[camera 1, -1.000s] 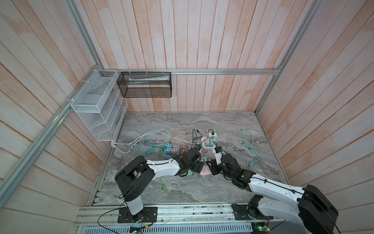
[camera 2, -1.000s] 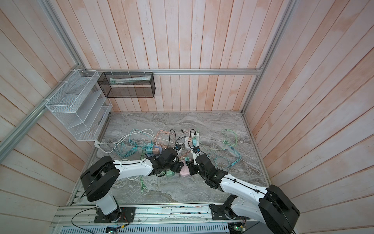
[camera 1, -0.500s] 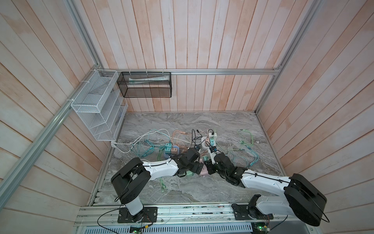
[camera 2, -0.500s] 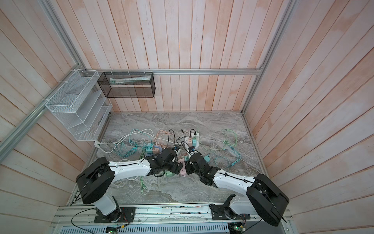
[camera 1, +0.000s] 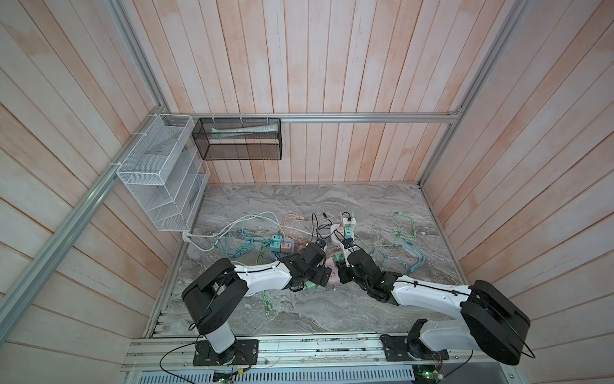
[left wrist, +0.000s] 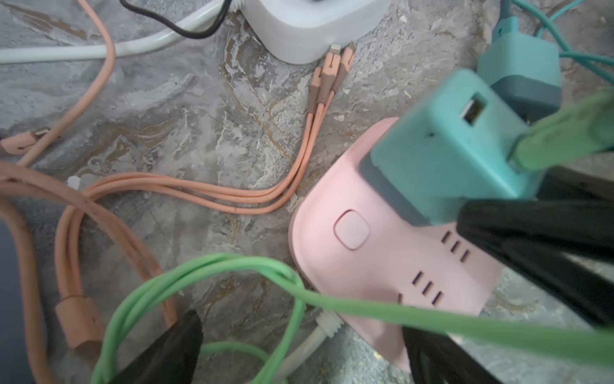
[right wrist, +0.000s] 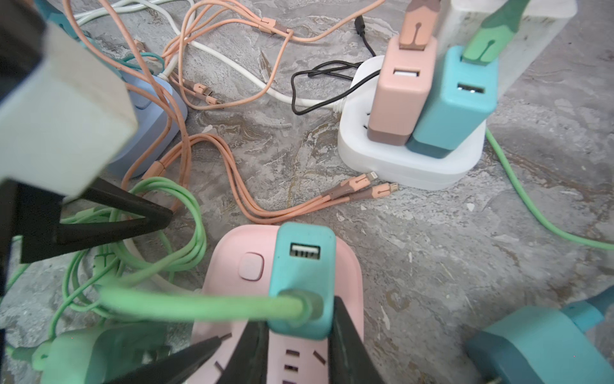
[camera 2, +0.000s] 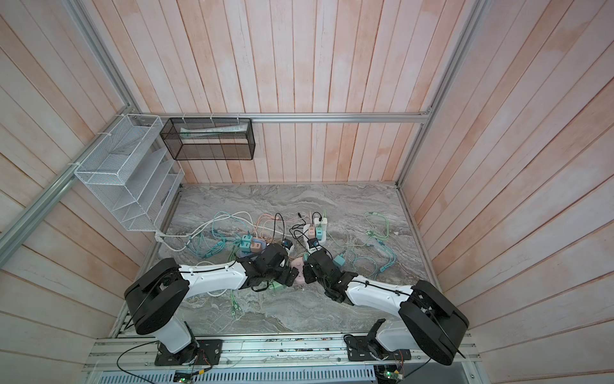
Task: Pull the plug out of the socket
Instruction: 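Move the right gripper to the remaining teal charger with the green cable, then close the right gripper on the remaining teal charger while the left holds the strip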
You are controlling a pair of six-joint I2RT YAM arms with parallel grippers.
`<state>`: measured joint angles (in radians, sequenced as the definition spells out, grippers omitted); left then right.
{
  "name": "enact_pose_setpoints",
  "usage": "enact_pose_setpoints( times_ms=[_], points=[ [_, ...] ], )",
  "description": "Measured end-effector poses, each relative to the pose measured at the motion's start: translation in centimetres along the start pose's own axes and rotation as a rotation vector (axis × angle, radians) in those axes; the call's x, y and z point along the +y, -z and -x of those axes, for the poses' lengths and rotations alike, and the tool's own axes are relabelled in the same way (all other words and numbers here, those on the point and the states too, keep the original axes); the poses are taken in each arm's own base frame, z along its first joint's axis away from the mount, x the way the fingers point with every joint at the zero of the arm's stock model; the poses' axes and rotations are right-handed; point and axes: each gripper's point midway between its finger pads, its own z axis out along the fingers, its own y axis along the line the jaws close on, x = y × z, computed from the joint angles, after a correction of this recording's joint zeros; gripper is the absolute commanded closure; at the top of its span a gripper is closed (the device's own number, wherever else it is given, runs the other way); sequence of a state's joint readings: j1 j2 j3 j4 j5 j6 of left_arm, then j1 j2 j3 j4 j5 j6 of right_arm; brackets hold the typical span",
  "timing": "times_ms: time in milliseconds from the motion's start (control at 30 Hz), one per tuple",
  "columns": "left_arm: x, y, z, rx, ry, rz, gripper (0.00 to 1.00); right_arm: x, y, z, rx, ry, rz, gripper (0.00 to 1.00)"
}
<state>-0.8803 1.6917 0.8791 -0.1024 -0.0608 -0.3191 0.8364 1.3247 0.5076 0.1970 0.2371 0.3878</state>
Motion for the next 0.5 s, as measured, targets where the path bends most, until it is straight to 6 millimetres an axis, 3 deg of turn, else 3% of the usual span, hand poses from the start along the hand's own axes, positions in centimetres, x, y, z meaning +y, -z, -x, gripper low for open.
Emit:
enact_pose_setpoints(
  times_ms=[133, 500],
  points=[
    [-0.1, -0.3, 0.2, -0.001, 0.005, -0.018, 0.13, -0.2, 0.0, -0.1, 0.003, 0.004, -0.013, 0.63],
    [-1.0, -1.0, 0.7, -0.001, 0.016, -0.060, 0.18, -0.4, -0.6, -0.1, 0.016, 0.003, -0.034, 0.64]
  ],
)
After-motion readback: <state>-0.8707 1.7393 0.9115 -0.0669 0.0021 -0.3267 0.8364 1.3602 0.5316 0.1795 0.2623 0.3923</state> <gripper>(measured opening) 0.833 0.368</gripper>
